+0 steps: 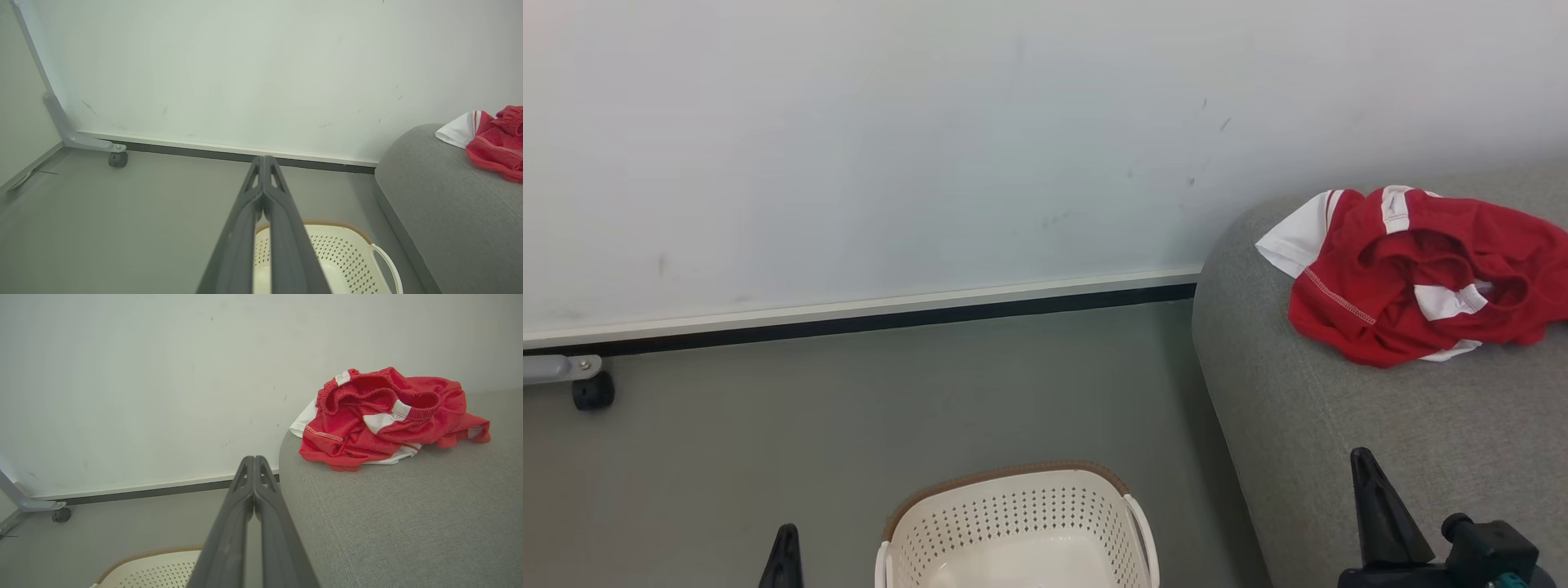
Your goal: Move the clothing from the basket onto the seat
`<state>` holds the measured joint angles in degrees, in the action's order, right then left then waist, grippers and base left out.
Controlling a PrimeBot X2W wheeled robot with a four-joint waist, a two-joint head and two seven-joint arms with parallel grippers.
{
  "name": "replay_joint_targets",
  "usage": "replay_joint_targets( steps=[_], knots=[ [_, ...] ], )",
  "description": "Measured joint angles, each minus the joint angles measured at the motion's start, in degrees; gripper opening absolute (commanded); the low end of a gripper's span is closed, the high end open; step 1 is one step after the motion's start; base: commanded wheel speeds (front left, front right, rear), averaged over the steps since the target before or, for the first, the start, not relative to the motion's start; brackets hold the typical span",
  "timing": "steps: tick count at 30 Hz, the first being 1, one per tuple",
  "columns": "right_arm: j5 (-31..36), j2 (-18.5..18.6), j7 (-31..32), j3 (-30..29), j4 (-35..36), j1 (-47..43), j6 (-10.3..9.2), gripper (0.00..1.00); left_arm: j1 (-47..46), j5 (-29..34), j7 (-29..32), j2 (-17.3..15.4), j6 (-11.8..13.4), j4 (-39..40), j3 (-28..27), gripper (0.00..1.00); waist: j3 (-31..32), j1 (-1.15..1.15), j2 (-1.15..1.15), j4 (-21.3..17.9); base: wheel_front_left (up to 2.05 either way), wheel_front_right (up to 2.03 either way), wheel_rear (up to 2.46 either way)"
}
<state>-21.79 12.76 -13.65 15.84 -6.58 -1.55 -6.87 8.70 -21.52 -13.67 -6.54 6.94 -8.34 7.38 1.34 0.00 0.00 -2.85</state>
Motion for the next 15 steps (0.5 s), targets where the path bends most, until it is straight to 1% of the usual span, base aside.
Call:
replay_joint_targets(
  steps=[1, 3, 15],
  knots=[
    [-0.45, -0.04, 0.02, -0.32, -0.03, 0.01, 0.23, 0.0, 0.0, -0.35, 0.04, 0.02, -0.42, -0.05, -0.11, 0.0, -0.02, 0.0, 0.0, 0.03, 0.0, 0.0, 0.0],
    [-1.51, -0.16, 0.51, -0.87, -0.19, 0.03, 0.35, 0.0, -0.05, -1.27, 0.57, 0.18, -0.45, -0.19, -0.34, 0.0, -0.06, 0.0, 0.0, 0.11, 0.0, 0.0, 0.0],
    [-10.95, -1.55, 3.18, -3.82, -1.49, 0.71, 2.07, 0.0, -1.32, -10.95, 3.3, 0.54, -2.24, -1.09, -2.09, 0.0, -0.25, 0.0, 0.0, 0.49, 0.0, 0.0, 0.0]
  ],
)
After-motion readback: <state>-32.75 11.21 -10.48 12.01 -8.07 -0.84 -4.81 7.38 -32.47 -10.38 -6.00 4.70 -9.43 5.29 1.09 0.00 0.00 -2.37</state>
